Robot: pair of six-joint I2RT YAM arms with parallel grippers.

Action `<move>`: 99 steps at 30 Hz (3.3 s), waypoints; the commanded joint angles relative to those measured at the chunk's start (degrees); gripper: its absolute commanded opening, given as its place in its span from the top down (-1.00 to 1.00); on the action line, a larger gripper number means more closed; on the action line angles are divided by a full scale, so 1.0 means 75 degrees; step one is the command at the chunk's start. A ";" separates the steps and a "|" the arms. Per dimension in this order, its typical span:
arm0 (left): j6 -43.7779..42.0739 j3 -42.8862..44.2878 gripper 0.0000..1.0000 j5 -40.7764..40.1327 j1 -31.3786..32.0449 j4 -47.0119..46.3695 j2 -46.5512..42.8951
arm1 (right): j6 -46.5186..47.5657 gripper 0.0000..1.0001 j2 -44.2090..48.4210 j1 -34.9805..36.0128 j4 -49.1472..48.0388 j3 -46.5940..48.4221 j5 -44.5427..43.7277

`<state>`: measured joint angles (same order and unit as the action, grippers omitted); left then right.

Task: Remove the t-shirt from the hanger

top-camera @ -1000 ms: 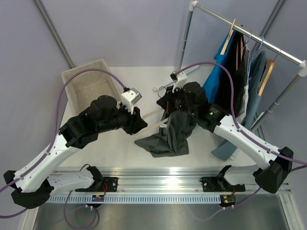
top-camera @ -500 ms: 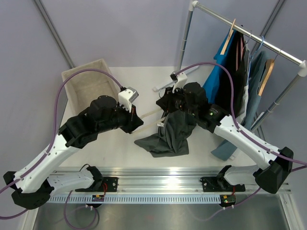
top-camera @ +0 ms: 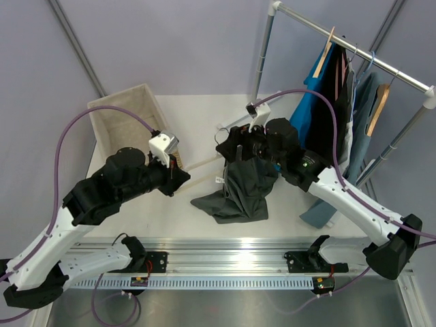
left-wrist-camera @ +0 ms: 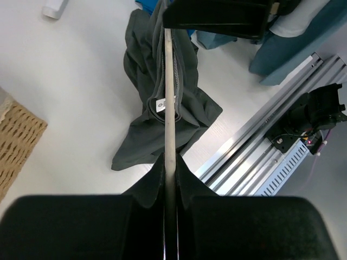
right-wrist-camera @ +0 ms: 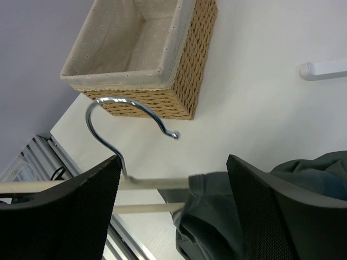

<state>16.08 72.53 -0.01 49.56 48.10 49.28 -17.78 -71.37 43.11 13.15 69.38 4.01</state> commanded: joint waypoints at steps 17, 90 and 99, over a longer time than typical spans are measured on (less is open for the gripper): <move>0.0294 0.0430 1.00 -0.1569 0.0036 0.0325 -0.0512 | 0.0039 -0.37 -0.0162 0.0006 -0.0627 -0.0884 0.0461; -0.1250 0.0405 1.00 -0.2373 0.0036 -0.3167 0.0294 | -0.0230 -0.51 0.4756 0.0134 0.1272 -0.1843 -0.0243; -0.2413 0.2713 1.00 -0.2411 -0.0220 -0.4022 0.3257 | -0.1168 -0.99 0.5718 0.0134 0.0685 -0.2606 0.0847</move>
<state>1.80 86.32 -16.03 48.95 26.48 70.41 -23.55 -30.68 44.23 21.52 50.35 6.24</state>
